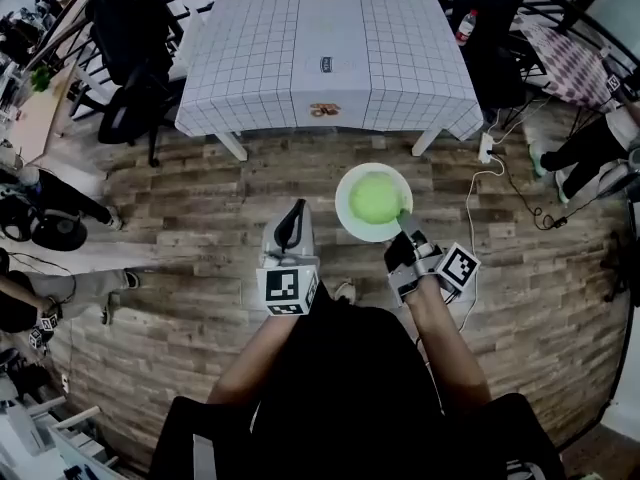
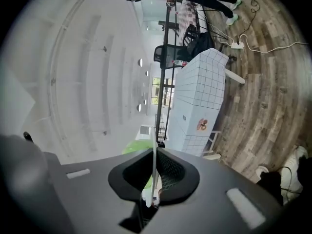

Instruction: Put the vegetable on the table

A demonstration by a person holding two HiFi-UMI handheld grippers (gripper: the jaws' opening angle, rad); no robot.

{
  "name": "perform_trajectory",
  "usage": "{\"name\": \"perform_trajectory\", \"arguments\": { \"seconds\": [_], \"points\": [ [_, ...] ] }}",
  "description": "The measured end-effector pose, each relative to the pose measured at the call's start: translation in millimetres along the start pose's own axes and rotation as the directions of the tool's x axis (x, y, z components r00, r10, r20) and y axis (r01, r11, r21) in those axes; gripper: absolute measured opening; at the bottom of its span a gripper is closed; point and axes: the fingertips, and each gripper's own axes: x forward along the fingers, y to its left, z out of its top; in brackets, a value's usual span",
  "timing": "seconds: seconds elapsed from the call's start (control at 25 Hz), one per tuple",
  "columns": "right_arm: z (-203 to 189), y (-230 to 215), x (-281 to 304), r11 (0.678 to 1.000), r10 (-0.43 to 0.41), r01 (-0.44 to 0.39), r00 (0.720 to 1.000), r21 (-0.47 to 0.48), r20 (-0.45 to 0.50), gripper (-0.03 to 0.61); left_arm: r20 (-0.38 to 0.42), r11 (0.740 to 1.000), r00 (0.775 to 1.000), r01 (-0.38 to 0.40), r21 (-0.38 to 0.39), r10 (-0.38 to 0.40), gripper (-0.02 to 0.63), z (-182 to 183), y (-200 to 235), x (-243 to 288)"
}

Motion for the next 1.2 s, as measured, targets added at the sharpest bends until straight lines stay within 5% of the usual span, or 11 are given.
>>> {"name": "perform_trajectory", "arguments": {
  "seconds": [0.36,0.52,0.8,0.96,1.08,1.2],
  "points": [
    [19.1,-6.2,38.5,1.0,-0.005,0.005,1.0,0.018,0.021,0.009,0.009,1.0,1.0,-0.007,0.002,0.007,0.009,-4.3,23.1,40.7],
    [28.3,21.9,48.0,1.0,-0.008,0.007,0.999,0.019,0.041,0.009,0.018,1.0,1.0,0.009,0.003,-0.009,0.009,23.6,31.2,51.2],
    [115.1,5.3,174.0,0.998,-0.007,0.004,0.999,0.055,0.051,0.01,0.004,0.999,1.0,0.011,0.03,-0.011,0.009,37.5,66.1,203.9],
    [119.3,13.9,193.7,1.0,-0.019,0.018,0.998,0.016,0.062,0.009,0.04,0.999,0.999,0.019,-0.036,-0.017,0.009,36.4,81.3,215.2],
    [101.7,7.0,202.9,1.0,-0.005,0.004,0.996,0.015,0.094,0.01,0.063,0.999,0.997,0.047,-0.01,-0.046,0.009,27.4,99.0,211.5],
    [130.7,20.5,248.3,0.999,-0.021,0.018,0.994,0.026,0.11,0.009,0.063,0.998,0.996,0.058,0.018,-0.059,0.009,51.8,116.6,260.0]
  ]
}}
